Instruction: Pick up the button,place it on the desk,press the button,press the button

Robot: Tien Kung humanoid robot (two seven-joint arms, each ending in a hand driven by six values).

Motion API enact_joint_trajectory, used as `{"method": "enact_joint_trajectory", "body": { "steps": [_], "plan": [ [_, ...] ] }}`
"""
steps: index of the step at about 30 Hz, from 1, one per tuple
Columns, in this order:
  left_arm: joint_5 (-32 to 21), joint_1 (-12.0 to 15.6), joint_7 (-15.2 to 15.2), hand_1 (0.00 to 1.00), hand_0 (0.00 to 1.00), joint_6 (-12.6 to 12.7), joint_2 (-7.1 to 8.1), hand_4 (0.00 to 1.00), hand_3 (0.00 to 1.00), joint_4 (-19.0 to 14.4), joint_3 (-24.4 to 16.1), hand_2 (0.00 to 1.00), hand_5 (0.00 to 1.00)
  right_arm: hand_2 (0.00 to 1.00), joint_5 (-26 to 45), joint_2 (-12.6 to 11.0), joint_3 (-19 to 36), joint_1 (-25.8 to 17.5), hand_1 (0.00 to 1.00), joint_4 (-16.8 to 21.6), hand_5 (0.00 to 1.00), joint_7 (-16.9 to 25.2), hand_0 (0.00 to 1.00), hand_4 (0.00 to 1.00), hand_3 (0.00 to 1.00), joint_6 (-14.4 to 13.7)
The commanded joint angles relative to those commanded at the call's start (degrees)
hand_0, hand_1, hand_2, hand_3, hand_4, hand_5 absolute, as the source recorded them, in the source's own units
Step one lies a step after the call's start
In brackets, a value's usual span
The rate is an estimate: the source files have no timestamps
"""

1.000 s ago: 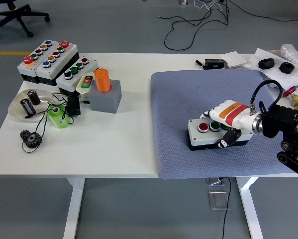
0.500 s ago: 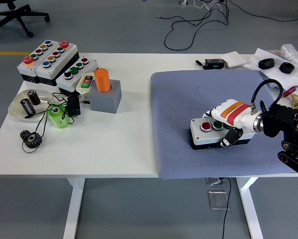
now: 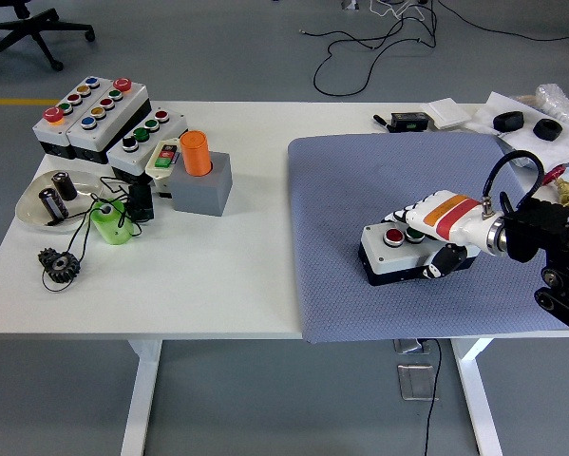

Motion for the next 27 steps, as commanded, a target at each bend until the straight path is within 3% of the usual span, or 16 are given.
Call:
{"method": "enact_joint_trajectory", "body": {
  "steps": [1, 6, 7, 12, 13, 18, 19, 24, 25, 27],
  "plan": [
    [0.0, 0.0, 0.0, 0.532, 0.598, 0.0, -0.01, 0.266, 0.435, 0.0, 0.1, 0.492, 0.992, 0.858, 0.3, -0.1, 0.1, -0.1, 0.762, 0.2, 0.067, 0.0, 0.765, 0.868, 0.964, 0.2],
    [0.0, 0.1, 0.0, 0.532, 0.598, 0.0, -0.03, 0.266, 0.435, 0.0, 0.2, 0.492, 0.992, 0.858, 2.1, -1.5, 2.1, -1.4, 0.762, 2.1, 0.067, 0.2, 0.765, 0.868, 0.964, 0.7],
    [0.1, 0.2, 0.0, 0.532, 0.598, 0.0, -0.03, 0.265, 0.435, 0.0, 0.2, 0.492, 0.992, 0.900, 2.4, -2.0, 3.4, -2.1, 0.788, 2.8, 0.071, 0.7, 0.815, 0.880, 0.998, -0.1],
    [0.1, 0.4, -0.1, 0.532, 0.598, 0.1, -0.02, 0.265, 0.435, 0.0, 0.3, 0.492, 0.992, 0.900, 4.4, -3.2, 8.2, -3.8, 0.788, 5.3, 0.071, 2.2, 0.815, 0.880, 0.998, -1.9],
    [0.1, 0.4, -0.2, 0.533, 0.599, 0.1, -0.01, 0.265, 0.435, 0.0, 0.4, 0.492, 0.992, 0.915, 4.7, -3.3, 8.7, -3.9, 0.820, 5.7, 0.065, 2.3, 0.854, 0.892, 0.998, -1.9],
    [0.2, 0.5, -0.2, 0.533, 0.599, 0.2, -0.03, 0.265, 0.435, 0.0, 0.3, 0.492, 0.992, 0.915, 7.2, -4.7, 11.9, -5.5, 0.820, 8.4, 0.065, 1.9, 0.854, 0.892, 0.998, -1.4],
    [0.2, 0.5, -0.2, 0.532, 0.599, 0.2, -0.03, 0.265, 0.435, 0.0, 0.2, 0.492, 0.992, 0.837, 7.5, -4.9, 12.5, -5.8, 0.775, 8.9, 0.060, 1.9, 0.821, 0.888, 0.998, -1.5],
    [0.3, 0.6, -0.3, 0.532, 0.599, 0.2, -0.04, 0.265, 0.435, 0.0, 0.2, 0.492, 0.992, 0.837, 8.0, -6.7, 16.7, -7.7, 0.775, 12.7, 0.060, 0.5, 0.821, 0.888, 0.998, -0.9],
    [0.3, 0.6, -0.3, 0.533, 0.599, 0.2, -0.03, 0.265, 0.435, 0.0, 0.1, 0.494, 0.993, 0.429, 8.2, -7.0, 17.2, -8.0, 0.364, 13.5, 0.029, 0.2, 0.519, 0.841, 0.954, -0.8],
    [0.4, 0.6, -0.2, 0.533, 0.599, 0.2, -0.02, 0.265, 0.435, 0.0, 0.1, 0.494, 0.993, 0.429, 9.2, -7.5, 17.7, -8.6, 0.364, 14.6, 0.029, -0.8, 0.519, 0.841, 0.954, -1.3]
  ]
}}
